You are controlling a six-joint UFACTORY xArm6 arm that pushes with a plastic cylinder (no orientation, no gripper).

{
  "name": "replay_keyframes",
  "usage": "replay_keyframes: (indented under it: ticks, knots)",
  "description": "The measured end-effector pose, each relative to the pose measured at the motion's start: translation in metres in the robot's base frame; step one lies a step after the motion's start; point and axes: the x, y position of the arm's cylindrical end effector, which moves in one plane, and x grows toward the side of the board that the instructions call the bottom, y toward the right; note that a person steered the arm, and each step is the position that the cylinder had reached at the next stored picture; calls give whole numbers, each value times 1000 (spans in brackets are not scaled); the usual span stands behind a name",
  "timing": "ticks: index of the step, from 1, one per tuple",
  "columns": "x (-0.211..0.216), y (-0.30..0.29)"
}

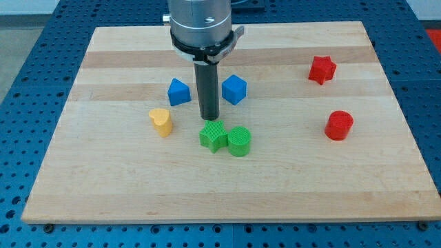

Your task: Point your arm to bottom right

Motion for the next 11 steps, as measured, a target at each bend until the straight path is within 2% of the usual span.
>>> replay_keyframes:
  ticks: [4, 5, 6, 8, 10, 11]
  knots:
    - [16, 97]
    - [40, 102]
    - [85, 120]
    - [118, 180]
    - [120, 246]
    - [88, 247]
